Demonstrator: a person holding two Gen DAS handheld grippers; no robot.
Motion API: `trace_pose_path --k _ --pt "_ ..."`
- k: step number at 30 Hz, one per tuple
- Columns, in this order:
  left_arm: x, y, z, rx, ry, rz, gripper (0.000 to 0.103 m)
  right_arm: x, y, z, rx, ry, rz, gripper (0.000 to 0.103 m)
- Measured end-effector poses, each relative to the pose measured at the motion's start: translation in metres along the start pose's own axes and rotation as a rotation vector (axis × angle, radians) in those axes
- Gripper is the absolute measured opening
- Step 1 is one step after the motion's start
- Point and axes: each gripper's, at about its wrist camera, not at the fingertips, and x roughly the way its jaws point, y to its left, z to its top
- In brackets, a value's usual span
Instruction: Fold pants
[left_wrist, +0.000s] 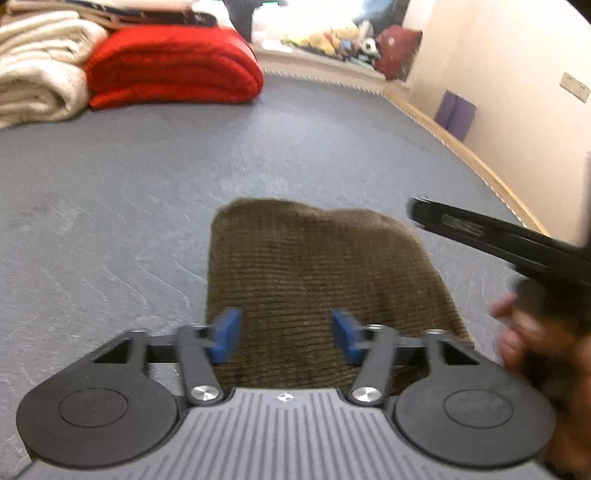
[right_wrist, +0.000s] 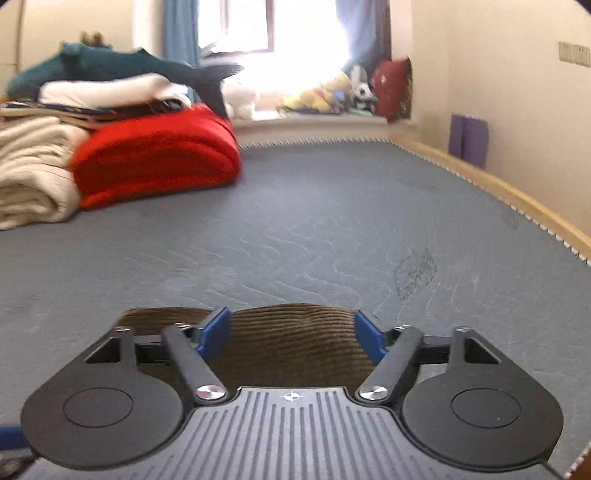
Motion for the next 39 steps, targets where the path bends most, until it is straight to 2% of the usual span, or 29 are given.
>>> trace_pose_path --k 3,6,10,12,14,16,17,18,19,20,23,27,29,39 --pt "-0.020 -0.001 0.004 -0.016 -0.030 0.021 0.090 -0.045 -0.016 0.005 0.044 0.009 0.003 0.086" --pt "-0.047 -0.007 0.010 0.028 -0.075 0.033 0.102 -0.080 -0.034 0.004 0.080 0.055 0.018 0.094" --pt "-0.083 -0.017 0.001 0.075 -0.107 0.061 0.103 -0.114 -0.042 -0.022 0.016 0.098 0.029 0.097" --pt "-0.090 -0.022 -0.015 0.082 -0.093 0.050 0.103 -0.120 -0.042 -0.035 0.056 0.115 0.028 0.097" --pt "-0.085 -0.023 -0.037 0.067 -0.084 0.054 0.103 -0.122 -0.037 -0.046 0.063 0.131 0.056 0.097" --pt "-0.068 -0.022 -0.065 0.057 -0.059 0.088 0.103 -0.114 -0.027 -0.058 -0.025 0.205 0.000 0.097" --pt "-0.051 -0.023 -0.069 0.049 0.052 0.121 0.103 -0.112 -0.024 -0.063 -0.062 0.226 -0.029 0.097" --pt "-0.039 -0.020 -0.068 0.010 0.132 0.120 0.102 -0.110 -0.025 -0.068 -0.088 0.245 -0.050 0.097" --pt "-0.034 -0.017 -0.066 -0.030 0.143 0.084 0.102 -0.107 -0.027 -0.072 -0.090 0.267 -0.052 0.097" --pt "-0.032 -0.016 -0.063 -0.045 0.122 0.070 0.103 -0.106 -0.031 -0.074 -0.073 0.283 -0.038 0.097" --pt "-0.013 -0.024 -0.056 0.034 0.125 0.126 0.103 -0.095 -0.037 -0.076 -0.036 0.337 -0.026 0.097" --pt "0.012 -0.024 -0.055 -0.013 0.193 0.093 0.103 -0.084 -0.035 -0.074 -0.059 0.341 -0.043 0.097" --pt "0.023 -0.024 -0.055 -0.004 0.209 0.087 0.103 -0.081 -0.036 -0.074 -0.062 0.352 -0.043 0.097" --pt "0.031 -0.039 -0.064 0.050 0.205 0.067 0.103 -0.072 -0.041 -0.073 -0.064 0.379 -0.038 0.097"
